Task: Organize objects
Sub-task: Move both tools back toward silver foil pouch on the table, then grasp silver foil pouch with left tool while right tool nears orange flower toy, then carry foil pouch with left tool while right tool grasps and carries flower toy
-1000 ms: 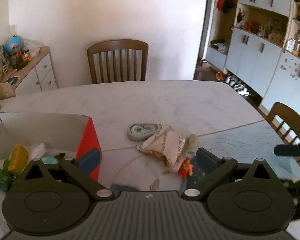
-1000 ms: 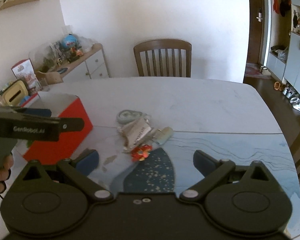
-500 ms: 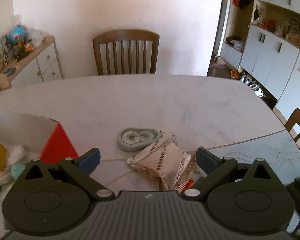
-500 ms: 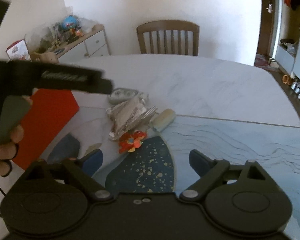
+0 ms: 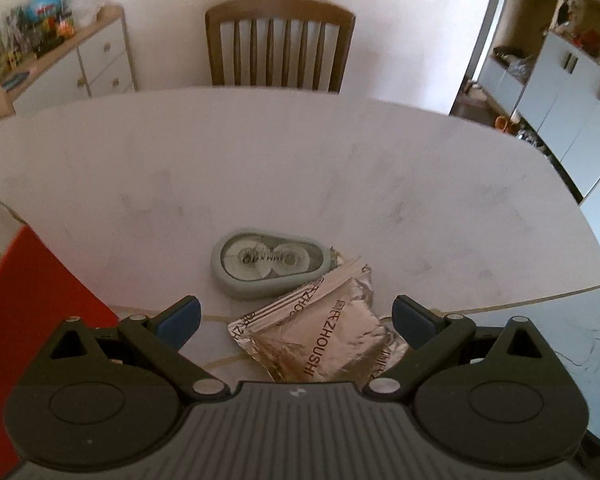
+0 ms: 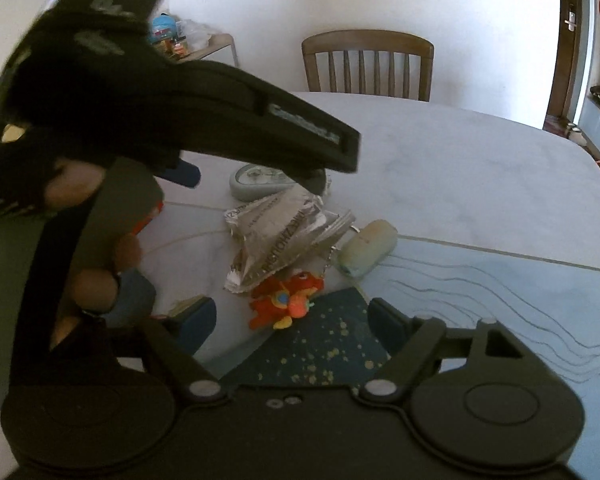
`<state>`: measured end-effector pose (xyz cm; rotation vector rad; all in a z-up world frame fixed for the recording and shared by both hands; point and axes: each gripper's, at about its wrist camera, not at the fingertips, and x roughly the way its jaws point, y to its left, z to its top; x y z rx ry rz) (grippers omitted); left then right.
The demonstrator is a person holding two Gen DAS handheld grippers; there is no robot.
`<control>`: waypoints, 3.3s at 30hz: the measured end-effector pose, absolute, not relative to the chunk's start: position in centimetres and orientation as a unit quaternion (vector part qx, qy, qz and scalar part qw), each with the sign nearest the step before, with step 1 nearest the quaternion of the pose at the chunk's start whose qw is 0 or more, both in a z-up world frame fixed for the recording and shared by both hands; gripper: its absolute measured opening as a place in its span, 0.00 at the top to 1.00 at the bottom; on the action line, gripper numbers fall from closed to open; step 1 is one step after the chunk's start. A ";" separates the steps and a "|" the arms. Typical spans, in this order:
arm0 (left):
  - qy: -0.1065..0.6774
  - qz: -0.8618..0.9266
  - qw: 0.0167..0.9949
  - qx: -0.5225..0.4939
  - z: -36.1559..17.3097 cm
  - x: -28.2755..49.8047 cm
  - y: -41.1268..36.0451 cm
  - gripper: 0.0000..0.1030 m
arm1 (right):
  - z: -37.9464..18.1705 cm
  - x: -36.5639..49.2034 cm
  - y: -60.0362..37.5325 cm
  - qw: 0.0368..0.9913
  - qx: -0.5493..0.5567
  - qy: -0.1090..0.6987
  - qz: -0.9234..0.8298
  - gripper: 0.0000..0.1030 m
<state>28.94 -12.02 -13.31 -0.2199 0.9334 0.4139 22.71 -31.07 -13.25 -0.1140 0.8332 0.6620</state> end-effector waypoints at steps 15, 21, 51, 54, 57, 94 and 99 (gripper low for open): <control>0.496 0.178 0.837 -0.146 -15.4 30.8 -10.8 0.04 | -14.5 24.1 -30.9 0.854 -0.049 0.405 0.323 0.30; 0.492 0.168 0.842 -0.145 -14.9 30.1 -11.2 0.19 | -14.5 23.8 -30.5 0.856 -0.057 0.395 0.329 0.40; 0.460 0.124 0.864 -0.161 -12.3 23.5 -11.1 0.61 | -10.0 20.4 -35.5 0.857 -0.015 0.406 0.318 0.65; 0.456 0.112 0.868 -0.160 -11.5 22.2 -11.2 0.61 | -8.9 19.8 -35.7 0.857 -0.010 0.405 0.317 0.65; 0.454 0.099 0.873 -0.146 -10.3 21.0 -11.6 0.61 | -8.4 19.1 -35.9 0.859 -0.003 0.403 0.316 0.65; 0.381 0.117 0.913 -0.085 3.5 7.6 5.2 0.61 | 3.8 14.7 -19.5 0.875 -0.032 0.307 0.373 0.65; 0.386 0.140 0.908 -0.080 2.8 6.9 8.9 0.61 | 3.3 14.7 -15.0 0.867 -0.046 0.306 0.390 0.65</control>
